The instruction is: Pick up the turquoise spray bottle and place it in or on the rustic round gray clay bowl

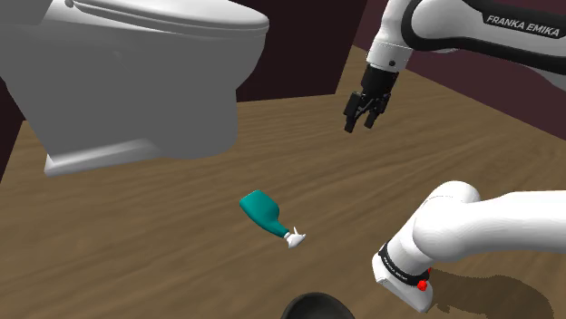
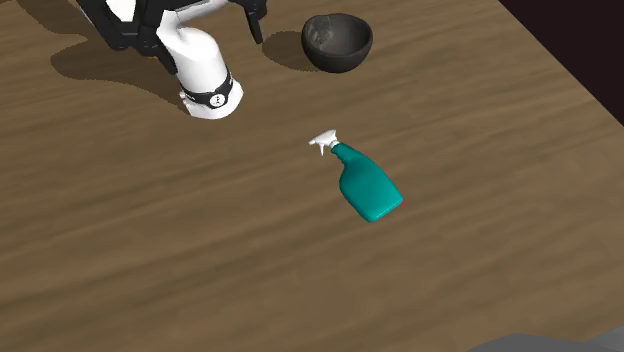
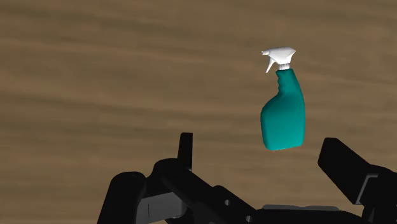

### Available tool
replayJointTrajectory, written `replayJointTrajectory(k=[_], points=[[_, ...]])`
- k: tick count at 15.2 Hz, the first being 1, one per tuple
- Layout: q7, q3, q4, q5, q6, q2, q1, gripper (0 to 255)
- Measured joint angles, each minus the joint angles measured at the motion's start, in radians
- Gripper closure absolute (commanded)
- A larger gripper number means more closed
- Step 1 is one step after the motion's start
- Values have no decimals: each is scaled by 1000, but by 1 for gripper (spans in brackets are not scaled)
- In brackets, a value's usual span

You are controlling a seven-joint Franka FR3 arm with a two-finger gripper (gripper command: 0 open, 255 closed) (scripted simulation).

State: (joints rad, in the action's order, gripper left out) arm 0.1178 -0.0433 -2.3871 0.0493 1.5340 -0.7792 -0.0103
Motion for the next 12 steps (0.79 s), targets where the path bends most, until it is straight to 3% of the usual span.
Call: replayJointTrajectory(k=[4, 12], points=[[17, 27, -68, 20, 65, -11, -14, 0], [65, 123, -283, 96, 343, 16, -79, 0]])
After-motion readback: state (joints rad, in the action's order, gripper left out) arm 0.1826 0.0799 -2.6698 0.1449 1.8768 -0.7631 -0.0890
